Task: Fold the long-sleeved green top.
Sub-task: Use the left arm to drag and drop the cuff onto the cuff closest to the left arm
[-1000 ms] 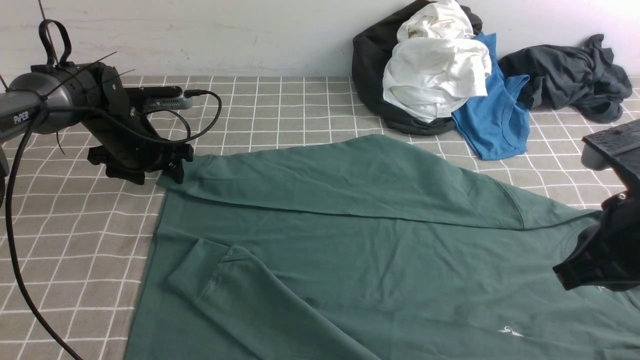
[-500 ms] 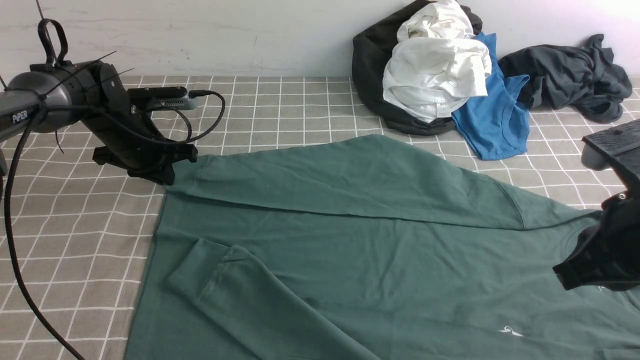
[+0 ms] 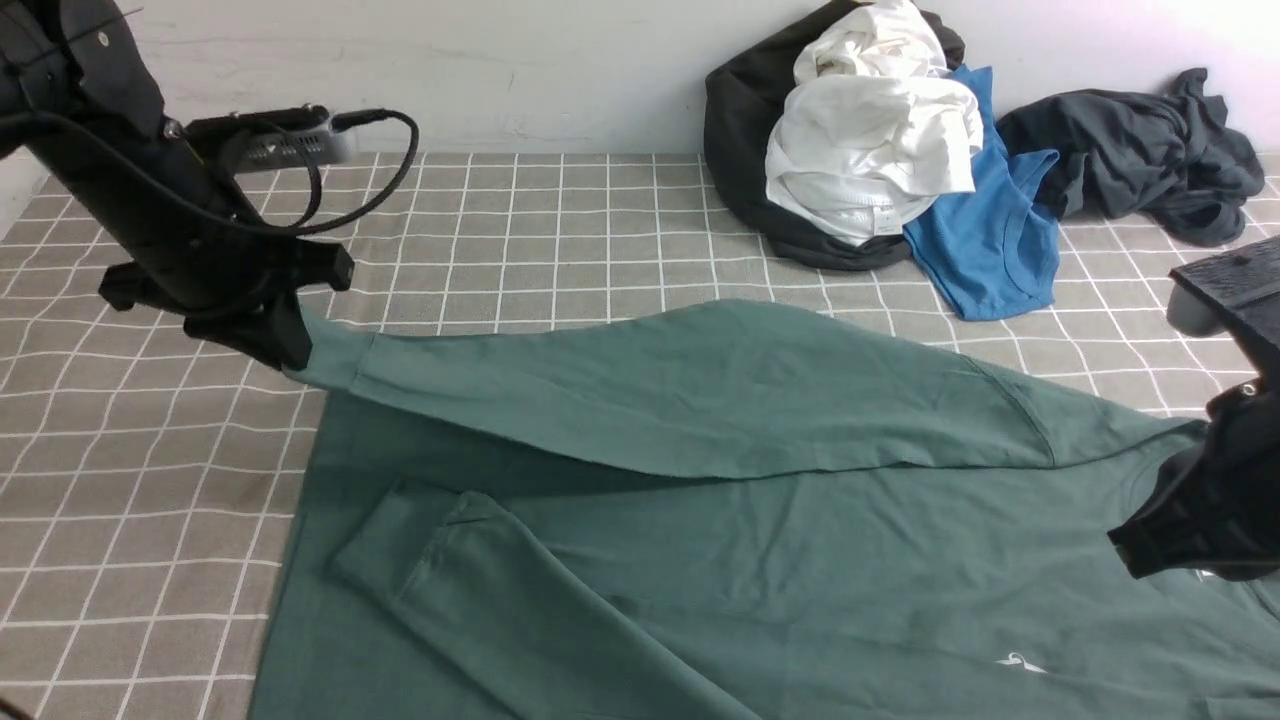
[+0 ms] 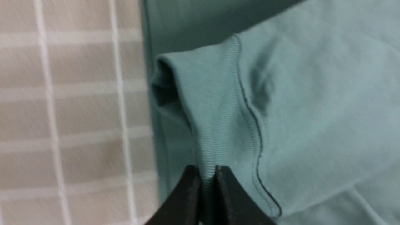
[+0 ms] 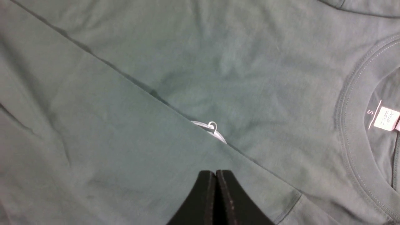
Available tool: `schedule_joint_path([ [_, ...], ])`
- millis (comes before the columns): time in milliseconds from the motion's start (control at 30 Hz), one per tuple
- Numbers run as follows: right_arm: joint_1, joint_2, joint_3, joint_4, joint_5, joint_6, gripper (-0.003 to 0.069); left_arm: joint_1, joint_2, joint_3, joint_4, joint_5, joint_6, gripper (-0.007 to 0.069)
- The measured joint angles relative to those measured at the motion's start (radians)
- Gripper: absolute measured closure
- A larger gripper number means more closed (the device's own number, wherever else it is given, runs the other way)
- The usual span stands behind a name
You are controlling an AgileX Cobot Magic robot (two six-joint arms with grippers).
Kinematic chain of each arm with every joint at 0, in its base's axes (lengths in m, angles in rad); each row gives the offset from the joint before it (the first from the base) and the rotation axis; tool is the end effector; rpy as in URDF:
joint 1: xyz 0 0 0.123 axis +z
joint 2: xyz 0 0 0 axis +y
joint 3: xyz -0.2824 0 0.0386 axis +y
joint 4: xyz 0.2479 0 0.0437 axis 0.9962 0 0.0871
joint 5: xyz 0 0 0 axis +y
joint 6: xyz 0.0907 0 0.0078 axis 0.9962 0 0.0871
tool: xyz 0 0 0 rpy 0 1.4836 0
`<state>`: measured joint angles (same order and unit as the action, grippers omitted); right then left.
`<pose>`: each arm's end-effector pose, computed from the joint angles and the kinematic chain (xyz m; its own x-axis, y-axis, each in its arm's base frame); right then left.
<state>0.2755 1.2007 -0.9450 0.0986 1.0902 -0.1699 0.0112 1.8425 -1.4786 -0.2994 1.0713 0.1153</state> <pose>0.2024 0.0655 0.2935 -0.8714 -0.3746 -0.3169 -0.4080 0.9119 0.0441 0.3814 -0.0193 0.2519 -0.9719 -0.0413 -0.2318 0.0207 0.9657 -0.2588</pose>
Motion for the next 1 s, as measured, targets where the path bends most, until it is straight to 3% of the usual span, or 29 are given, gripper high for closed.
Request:
schedule_joint_path([
  [233,0.042,-0.091,0.0,0.02,0.025,-0.015,0.0673,-0.053,-0.252,0.375,-0.074,-0.1,0.047,0.0606],
  [367,0.133,-0.151,0.0,0.008,0.044,-0.019,0.0673,-0.146,-0.385,0.577,-0.083,-0.143,0.058,0.0608],
  [567,0.216,-0.164,0.0,-0.026,0.085,-0.019,0.0673,-0.225,-0.42,0.697,-0.057,-0.19,0.041,0.06],
  [700,0.245,-0.164,0.0,-0.032,0.124,-0.019,0.0673,-0.246,-0.42,0.74,0.014,-0.206,0.017,0.0552],
  [900,0.25,-0.164,0.0,-0.028,0.153,-0.019,0.0673,-0.246,-0.422,0.744,0.128,-0.126,0.007,0.0354],
  [1000,0.25,-0.165,0.0,-0.001,0.154,-0.017,0.0673,-0.255,-0.425,0.744,0.14,-0.013,0.031,0.0235],
])
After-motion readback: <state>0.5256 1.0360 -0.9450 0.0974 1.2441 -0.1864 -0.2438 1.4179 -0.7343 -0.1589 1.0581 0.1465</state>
